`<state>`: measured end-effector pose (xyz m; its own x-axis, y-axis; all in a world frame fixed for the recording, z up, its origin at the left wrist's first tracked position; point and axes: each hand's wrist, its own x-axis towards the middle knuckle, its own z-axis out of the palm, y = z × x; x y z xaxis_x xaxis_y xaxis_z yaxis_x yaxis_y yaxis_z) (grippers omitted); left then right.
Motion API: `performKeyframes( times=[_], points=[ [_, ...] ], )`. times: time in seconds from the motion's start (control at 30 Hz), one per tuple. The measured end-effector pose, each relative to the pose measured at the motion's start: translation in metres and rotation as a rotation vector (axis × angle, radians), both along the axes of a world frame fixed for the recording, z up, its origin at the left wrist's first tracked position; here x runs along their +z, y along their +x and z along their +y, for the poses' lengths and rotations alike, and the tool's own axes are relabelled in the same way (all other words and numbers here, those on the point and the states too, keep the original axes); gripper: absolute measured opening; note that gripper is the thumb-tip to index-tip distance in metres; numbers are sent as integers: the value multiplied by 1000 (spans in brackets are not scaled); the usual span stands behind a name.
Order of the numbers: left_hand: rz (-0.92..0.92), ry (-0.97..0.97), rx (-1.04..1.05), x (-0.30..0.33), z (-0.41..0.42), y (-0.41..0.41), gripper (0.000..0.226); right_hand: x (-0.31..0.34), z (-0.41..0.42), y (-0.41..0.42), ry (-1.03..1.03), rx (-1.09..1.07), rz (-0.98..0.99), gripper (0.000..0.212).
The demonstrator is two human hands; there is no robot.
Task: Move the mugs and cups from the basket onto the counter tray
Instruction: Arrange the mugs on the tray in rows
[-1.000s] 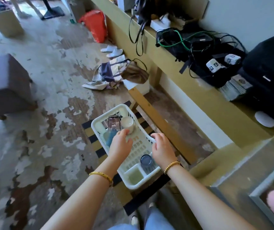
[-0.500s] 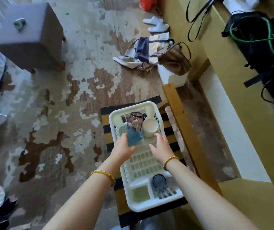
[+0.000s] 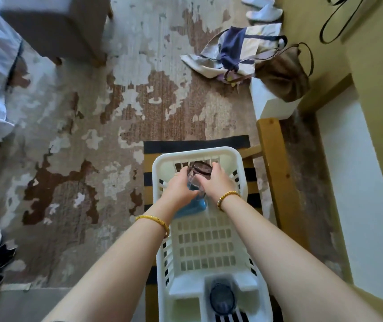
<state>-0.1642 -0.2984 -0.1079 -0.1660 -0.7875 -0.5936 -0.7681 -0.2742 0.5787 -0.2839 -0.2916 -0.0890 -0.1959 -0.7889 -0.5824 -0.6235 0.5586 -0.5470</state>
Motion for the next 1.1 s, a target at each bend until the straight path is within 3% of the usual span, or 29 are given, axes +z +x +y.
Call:
performKeyframes(
  times=[0.17,0.37,0.47,0.57,0.7,0.8,0.93,1.0,1.1],
  points=[
    [33,-1,23,-22,-1,-5,90,-16,-11,7,51,-41,-49,63],
    [89,-107,89,-21,13,0,81,-14,-6,0,-14,3,-112,64],
    [106,-204,103,-13,28,2,76,-6,7,-8,-50,63,-145,76],
    [110,-263,62,-5,45,8,83,3,20,-16,-19,121,-244,83],
    [46,-301,-108,3,60,14,90,10,43,-22,-20,179,-270,74],
    [58,-171,-240,5,65,19,97,9,68,-28,29,52,-363,69],
    [-97,160,-442,-4,74,22,105,-1,105,-28,92,-31,-371,71],
    [-92,236,-399,-8,75,19,100,-8,120,-26,101,-40,-325,75],
    [-41,143,-188,-13,72,17,93,-18,134,-26,107,13,-248,76]
  ],
)
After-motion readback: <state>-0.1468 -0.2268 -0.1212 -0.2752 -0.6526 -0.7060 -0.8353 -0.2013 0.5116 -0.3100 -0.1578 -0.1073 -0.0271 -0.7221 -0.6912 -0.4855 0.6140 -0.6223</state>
